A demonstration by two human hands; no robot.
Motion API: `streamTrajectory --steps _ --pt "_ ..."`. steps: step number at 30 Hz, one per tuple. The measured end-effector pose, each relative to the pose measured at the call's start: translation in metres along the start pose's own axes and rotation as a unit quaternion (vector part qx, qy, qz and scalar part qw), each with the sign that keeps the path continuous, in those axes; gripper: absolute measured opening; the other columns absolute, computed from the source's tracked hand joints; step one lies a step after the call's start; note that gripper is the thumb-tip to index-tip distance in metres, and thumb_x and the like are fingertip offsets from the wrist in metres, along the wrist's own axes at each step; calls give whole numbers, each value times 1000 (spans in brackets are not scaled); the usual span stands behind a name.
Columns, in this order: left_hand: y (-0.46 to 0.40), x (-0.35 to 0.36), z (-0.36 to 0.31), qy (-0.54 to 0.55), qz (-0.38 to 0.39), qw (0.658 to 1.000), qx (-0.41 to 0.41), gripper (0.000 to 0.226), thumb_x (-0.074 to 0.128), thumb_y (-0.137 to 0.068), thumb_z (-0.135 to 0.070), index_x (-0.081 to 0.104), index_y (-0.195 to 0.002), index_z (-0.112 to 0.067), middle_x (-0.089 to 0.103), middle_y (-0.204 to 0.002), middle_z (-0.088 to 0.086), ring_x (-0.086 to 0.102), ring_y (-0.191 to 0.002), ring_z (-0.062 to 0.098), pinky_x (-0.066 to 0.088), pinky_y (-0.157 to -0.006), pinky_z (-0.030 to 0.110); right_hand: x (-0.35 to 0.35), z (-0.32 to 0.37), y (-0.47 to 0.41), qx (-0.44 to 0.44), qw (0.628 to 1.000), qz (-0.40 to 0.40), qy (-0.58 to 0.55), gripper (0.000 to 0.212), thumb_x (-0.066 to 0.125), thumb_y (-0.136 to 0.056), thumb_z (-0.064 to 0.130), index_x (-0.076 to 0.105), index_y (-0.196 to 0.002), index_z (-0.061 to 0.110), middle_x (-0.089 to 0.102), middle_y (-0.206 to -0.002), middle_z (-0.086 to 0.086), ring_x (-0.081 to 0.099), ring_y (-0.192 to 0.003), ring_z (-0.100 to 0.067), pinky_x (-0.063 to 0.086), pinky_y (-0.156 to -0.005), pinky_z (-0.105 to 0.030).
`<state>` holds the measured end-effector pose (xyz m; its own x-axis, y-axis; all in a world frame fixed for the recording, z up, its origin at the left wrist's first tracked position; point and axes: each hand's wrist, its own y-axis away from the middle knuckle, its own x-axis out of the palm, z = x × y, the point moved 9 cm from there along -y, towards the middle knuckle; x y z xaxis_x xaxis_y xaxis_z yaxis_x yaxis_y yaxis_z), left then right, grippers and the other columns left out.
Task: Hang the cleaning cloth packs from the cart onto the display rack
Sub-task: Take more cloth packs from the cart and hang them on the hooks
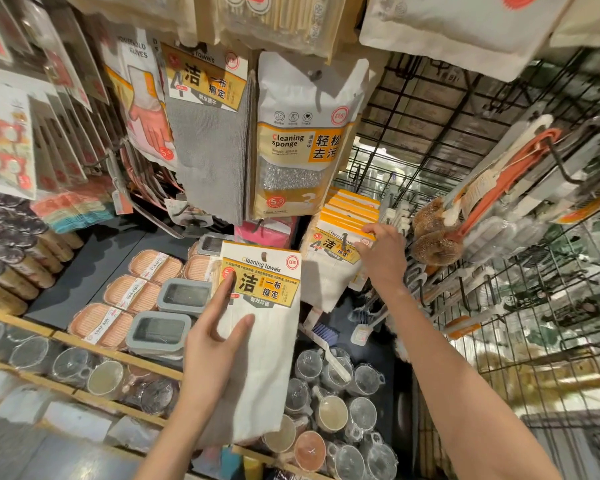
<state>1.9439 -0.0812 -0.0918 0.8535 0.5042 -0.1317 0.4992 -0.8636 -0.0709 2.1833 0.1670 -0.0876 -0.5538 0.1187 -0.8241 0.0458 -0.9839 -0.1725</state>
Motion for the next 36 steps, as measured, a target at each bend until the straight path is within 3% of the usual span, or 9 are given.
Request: streamTrajectory --steps 5,9,12,20,23,26,30,32,36 --pt "3 9 -5 13 3 1000 8 67 67 -85 -4 44 -134 -44 45 -132 -40 39 -127 -15 29 -100 1 -19 22 20 -50 998 19 -37 17 63 -86 18 64 -103 18 51 -118 -2 37 -120 -20 21 -85 -16" --pt "8 18 -7 20 14 1000 11 67 67 -85 -3 44 -135 -41 46 -133 -38 39 -128 -13 29 -102 3 -22 70 58 -109 981 95 -130 14 59 -90 17 67 -101 13 58 -110 0 48 -109 -10 38 -95 -24" --pt "13 28 -7 18 35 999 10 67 68 -85 -3 44 -136 -39 47 -132 -38 40 -127 -14 31 -99 2 -14 98 88 -87 935 217 -265 18 59 -90 18 65 -107 18 62 -106 6 56 -99 -4 45 -86 -14" --pt "29 39 -5 9 75 997 -6 74 69 -85 -4 41 -133 -54 43 -129 -45 38 -124 -20 34 -84 -2 -15 99 106 -82 926 294 -224 22 71 -80 9 68 -102 14 66 -108 -5 60 -105 -16 47 -95 -28" --pt "35 42 -5 -15 82 996 -13 84 69 -86 -8 28 -138 -60 39 -131 -47 52 -104 -18 39 -78 2 -16 92 106 -70 928 286 -227 20 71 -79 6 66 -91 22 68 -99 -5 59 -92 -10 46 -84 -17" --pt "38 36 3 -10 64 997 -44 84 67 -87 -10 25 -139 -61 68 -112 -17 54 -71 -5 42 -66 10 -18 80 100 -60 942 256 -211 22 71 -78 7 65 -87 26 66 -92 -2 59 -90 -13 48 -87 -29" --pt "37 22 8 2 46 996 -82 46 64 -87 -3 60 -115 -39 65 -114 -12 59 -104 12 48 -89 23 -11 57 88 -31 958 219 -183 18 71 -79 11 69 -92 23 63 -83 8 57 -81 -7 48 -83 -35" --pt "37 14 9 -8 41 995 -87 37 63 -88 -2 65 -108 -33 63 -114 -8 56 -108 12 44 -96 31 -10 47 79 -17 969 189 -158 18 70 -80 14 70 -97 22 63 -84 10 57 -83 -7 49 -82 -33" --pt "38 0 8 -18 41 996 -80 31 61 -88 1 67 -102 -27 66 -108 -6 58 -106 8 41 -95 25 -10 32 58 8 982 138 -126 21 70 -82 17 71 -103 18 68 -100 -3 59 -89 -14 47 -79 -32"
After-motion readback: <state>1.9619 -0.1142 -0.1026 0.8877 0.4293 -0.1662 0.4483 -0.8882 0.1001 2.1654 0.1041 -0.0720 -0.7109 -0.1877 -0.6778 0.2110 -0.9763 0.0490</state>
